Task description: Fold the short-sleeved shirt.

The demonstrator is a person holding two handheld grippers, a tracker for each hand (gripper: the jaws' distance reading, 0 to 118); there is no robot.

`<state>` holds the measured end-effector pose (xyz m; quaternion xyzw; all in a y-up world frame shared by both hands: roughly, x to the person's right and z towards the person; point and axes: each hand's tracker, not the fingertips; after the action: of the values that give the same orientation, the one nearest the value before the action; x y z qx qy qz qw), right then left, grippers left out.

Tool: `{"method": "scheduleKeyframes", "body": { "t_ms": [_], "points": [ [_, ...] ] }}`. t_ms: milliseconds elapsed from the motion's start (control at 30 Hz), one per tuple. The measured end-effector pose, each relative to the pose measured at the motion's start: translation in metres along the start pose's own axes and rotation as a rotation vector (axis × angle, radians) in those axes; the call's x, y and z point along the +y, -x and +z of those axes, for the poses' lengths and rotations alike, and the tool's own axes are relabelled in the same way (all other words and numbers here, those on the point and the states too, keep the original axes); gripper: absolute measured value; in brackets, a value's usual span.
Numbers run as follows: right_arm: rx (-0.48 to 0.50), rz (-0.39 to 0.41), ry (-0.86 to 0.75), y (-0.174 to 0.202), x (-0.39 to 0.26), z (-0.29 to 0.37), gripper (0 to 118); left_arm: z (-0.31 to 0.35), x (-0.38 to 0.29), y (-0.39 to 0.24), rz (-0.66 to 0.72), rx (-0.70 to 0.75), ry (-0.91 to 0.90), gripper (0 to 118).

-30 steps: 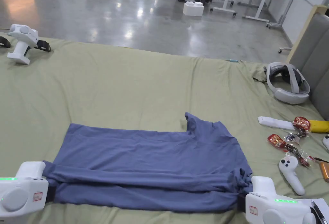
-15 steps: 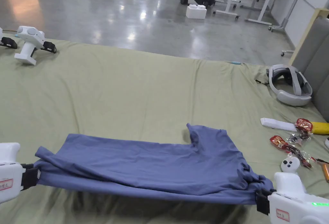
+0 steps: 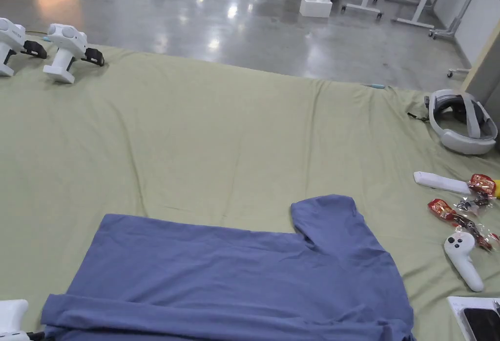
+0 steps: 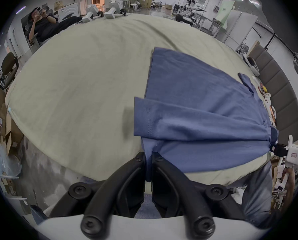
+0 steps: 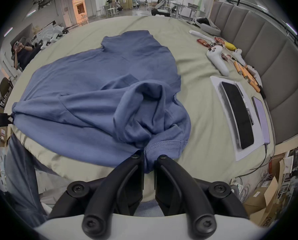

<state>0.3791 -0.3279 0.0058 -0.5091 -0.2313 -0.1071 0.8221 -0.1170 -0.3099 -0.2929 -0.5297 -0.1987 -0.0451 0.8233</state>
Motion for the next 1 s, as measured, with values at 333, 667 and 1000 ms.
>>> {"method": "scheduleKeyframes", "body": {
  "t_ms": [333, 667, 1000],
  "points": [
    [-0.046, 0.006, -0.093, 0.007, 0.013, 0.029, 47, 0.016, 0.017, -0.013, -0.055, 0.080, -0.107, 47],
    [-0.001, 0.092, -0.546, 0.050, 0.079, 0.113, 61, 0.067, 0.079, -0.069, -0.109, -0.013, -0.481, 62],
    [-0.054, -0.027, -1.006, 0.114, 0.150, 0.139, 60, 0.101, 0.117, -0.147, -0.191, 0.057, -0.884, 62]
  ]
}}
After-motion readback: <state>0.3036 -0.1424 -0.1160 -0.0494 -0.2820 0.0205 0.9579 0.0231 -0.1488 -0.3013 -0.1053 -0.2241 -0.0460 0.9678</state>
